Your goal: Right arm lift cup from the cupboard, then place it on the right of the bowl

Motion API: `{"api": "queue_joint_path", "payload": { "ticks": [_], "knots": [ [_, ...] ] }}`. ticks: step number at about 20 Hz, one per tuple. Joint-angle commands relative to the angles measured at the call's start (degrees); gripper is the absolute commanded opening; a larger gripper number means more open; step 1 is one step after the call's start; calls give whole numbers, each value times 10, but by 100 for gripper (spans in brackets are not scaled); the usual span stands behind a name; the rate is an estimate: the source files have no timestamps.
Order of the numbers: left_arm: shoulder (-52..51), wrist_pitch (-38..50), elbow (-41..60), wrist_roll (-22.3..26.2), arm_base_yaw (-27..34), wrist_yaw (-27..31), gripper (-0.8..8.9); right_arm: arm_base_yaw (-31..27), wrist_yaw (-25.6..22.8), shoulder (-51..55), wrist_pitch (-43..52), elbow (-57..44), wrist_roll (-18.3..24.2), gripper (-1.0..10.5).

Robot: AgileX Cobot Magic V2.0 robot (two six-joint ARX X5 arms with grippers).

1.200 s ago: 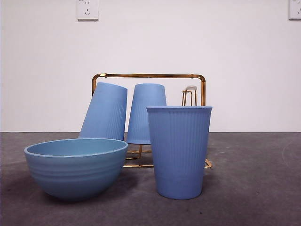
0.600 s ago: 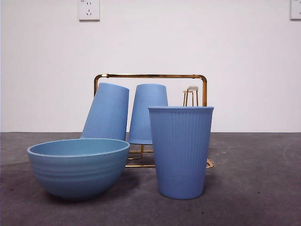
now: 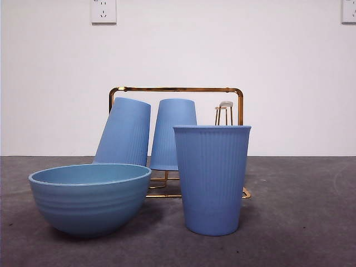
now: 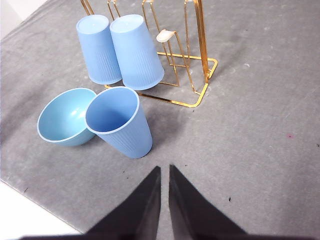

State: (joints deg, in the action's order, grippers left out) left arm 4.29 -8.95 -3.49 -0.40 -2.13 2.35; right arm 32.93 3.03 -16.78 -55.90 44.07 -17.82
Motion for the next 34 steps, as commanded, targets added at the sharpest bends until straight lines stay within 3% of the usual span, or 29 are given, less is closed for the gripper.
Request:
{"api": "queue_joint_path", "payload": {
  "ticks": [1,22,25,27,29,31,34],
  "knots": [
    [-19,11,18,8,10,-3,6,3,-1,1,6,6,3,25],
    [-41,-17,28,8,11,-2,6,3,-1,1,6,6,3,25],
    [-41,-17,28,8,11,-2,6,-30,10,1,14,-12,8,25],
    [-41,-17,28,8,11,-2,6,-78,8,15,79,-69,16,24],
    [-41,-17,28,8,11,-2,6,-131,-2,42,225,-157,21,25],
    [-41,-17,28,8,11,-2,6,-175,-18,67,375,-251,56,25],
    [-41,-17,28,8,11,-2,6,-229,-31,106,501,-366,122,25]
  ]
}}
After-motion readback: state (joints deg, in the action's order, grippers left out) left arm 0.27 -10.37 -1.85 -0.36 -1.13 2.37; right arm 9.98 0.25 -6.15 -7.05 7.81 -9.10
